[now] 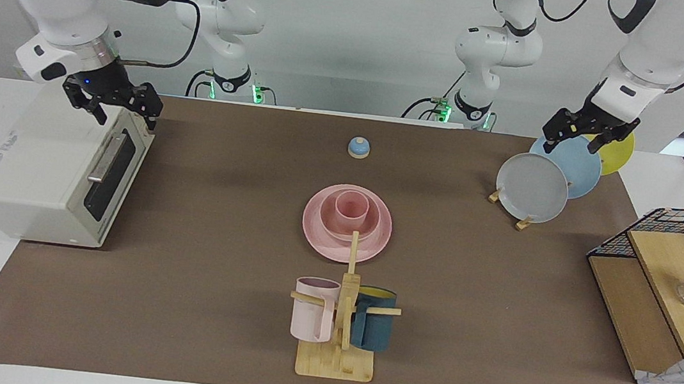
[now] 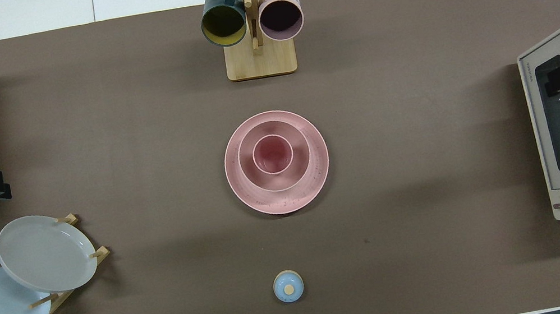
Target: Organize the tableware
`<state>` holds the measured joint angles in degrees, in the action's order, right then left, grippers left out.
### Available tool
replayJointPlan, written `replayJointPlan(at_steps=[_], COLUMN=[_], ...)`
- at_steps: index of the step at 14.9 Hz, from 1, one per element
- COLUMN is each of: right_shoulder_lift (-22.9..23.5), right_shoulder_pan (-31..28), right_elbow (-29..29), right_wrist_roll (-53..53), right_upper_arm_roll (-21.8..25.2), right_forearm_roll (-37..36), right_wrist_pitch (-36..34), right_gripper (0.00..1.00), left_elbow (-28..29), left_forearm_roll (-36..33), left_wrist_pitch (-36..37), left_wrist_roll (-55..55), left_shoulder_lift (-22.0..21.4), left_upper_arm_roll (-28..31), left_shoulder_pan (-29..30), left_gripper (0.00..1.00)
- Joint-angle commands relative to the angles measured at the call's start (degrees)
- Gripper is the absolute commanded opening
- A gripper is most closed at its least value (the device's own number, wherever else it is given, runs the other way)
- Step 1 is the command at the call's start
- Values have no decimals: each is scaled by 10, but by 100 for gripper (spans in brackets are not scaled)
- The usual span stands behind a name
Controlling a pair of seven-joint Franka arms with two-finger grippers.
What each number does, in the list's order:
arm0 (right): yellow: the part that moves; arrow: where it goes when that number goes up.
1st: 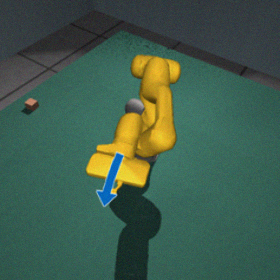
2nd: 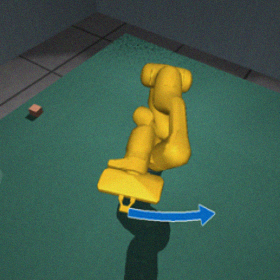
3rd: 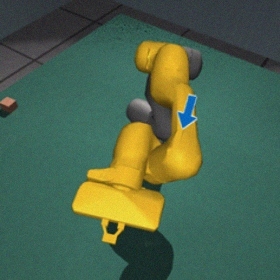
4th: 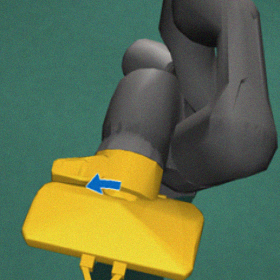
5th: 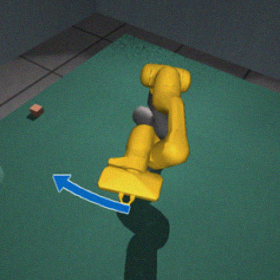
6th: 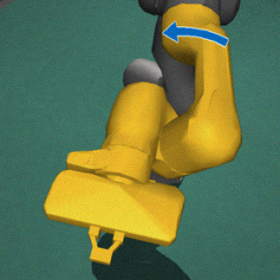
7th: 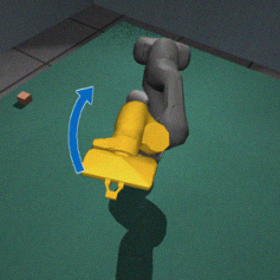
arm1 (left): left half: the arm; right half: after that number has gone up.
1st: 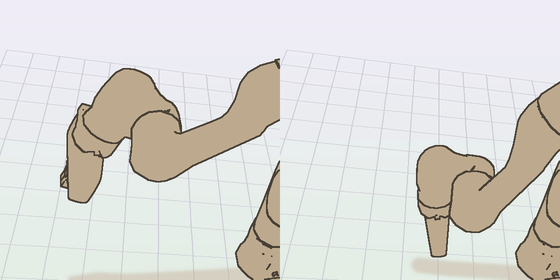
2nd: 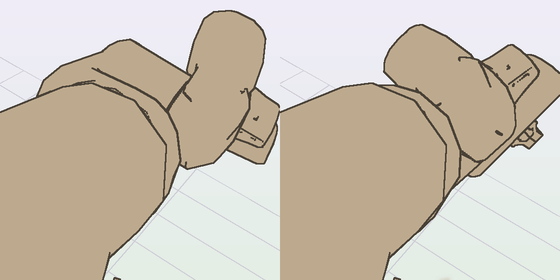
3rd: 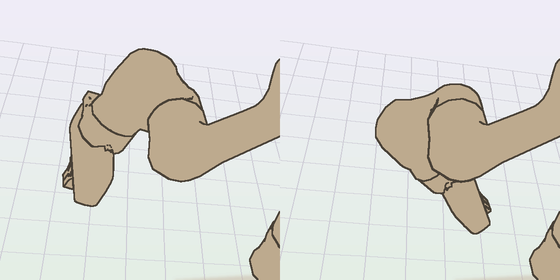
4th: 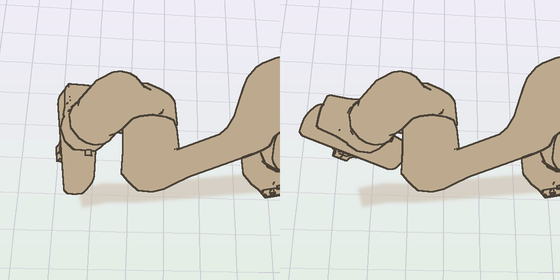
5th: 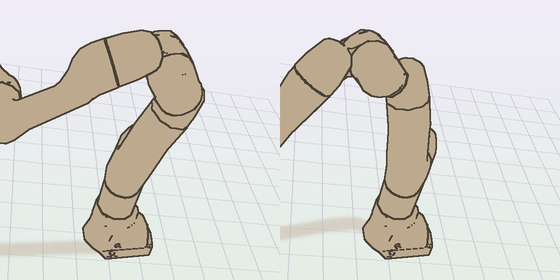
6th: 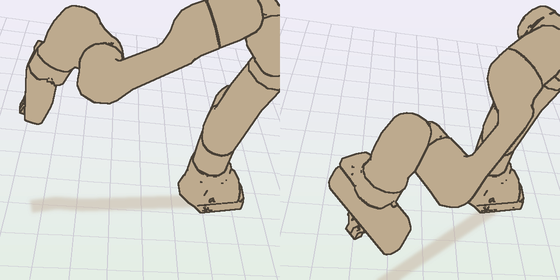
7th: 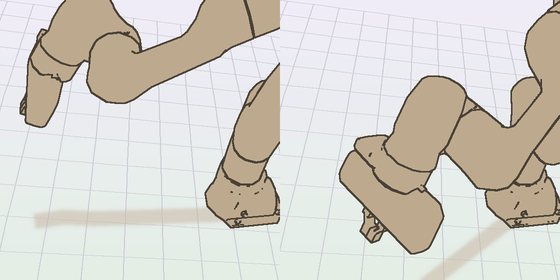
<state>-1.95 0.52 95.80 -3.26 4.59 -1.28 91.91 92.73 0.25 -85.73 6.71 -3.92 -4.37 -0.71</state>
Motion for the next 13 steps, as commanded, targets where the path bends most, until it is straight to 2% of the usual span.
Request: replayJointPlan(at_steps=[1,13], right_shoulder_lift=[-9,-9], right_shoulder_pan=[-7,-3], right_elbow=[4,4], right_wrist_roll=[-14,-14], right_upper_arm_roll=[0,-3], right_forearm_roll=[7,7], right_wrist_pitch=[-10,-10], right_gripper=[100,100], left_elbow=[2,16], left_forearm_roll=[-10,12], left_wrist_pitch=[-4,-21], left_wrist_roll=[-5,-7], left_shoulder_lift=[6,0], left_upper_arm_roll=[1,-5], left_shoulder_pan=[-4,9], left_gripper=[100,100])
